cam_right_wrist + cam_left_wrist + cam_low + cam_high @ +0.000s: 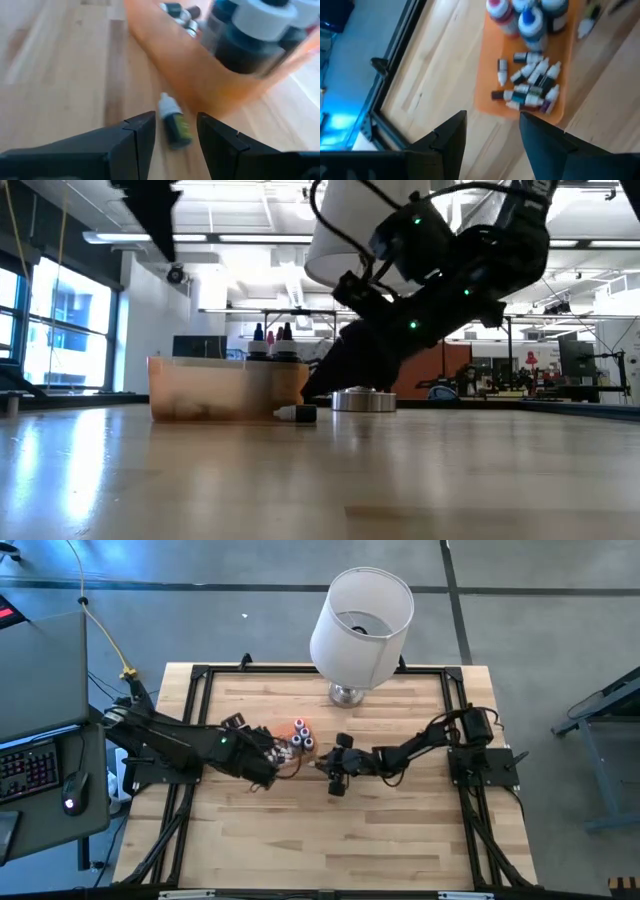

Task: Pick & Place food coloring
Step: Put the small green food coloring bottle into the bin

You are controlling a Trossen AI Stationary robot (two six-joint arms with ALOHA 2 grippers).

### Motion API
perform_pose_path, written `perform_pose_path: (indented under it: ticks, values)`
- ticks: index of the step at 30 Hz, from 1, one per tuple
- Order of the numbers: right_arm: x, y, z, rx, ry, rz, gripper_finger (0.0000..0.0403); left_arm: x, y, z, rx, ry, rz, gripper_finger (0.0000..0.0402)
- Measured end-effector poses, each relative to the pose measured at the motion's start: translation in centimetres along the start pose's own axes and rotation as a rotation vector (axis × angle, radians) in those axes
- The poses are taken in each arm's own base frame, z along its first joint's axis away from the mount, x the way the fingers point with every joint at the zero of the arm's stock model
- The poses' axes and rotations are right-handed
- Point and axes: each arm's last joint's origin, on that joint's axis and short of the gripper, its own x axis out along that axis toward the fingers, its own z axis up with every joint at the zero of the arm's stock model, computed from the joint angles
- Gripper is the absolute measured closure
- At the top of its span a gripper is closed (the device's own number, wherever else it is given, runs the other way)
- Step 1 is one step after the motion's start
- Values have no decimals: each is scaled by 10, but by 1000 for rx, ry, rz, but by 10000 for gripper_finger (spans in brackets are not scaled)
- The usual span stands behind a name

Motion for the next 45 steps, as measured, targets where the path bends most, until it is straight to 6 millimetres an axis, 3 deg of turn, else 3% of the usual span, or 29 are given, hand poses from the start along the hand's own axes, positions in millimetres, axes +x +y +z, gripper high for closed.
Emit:
perform_pose_path:
  ticks: [7,18,27,31,36,39,42,45]
  values:
    - [6,-16,-3,36,32,22,265,1,-8,-20,21,-10,7,222]
    - [24,-15,-27,72,25,57,267,9,-13,-29,-27,0,31,222]
    - [26,-13,-27,98,8,80,334,10,-15,-28,-51,-12,13,222]
    - [24,-1,-23,120,-55,120,345,10,-15,-27,-54,-15,9,222]
    - [23,31,12,32,-223,34,325,10,-15,-27,-54,-15,10,222]
    - [31,44,40,-75,-196,-64,318,10,-16,-27,-57,-18,8,222]
    - [41,46,74,-123,-100,-184,324,10,-17,-26,-66,-26,-3,222]
    - [49,35,100,-119,6,-227,333,10,-17,-26,-66,-25,-3,222]
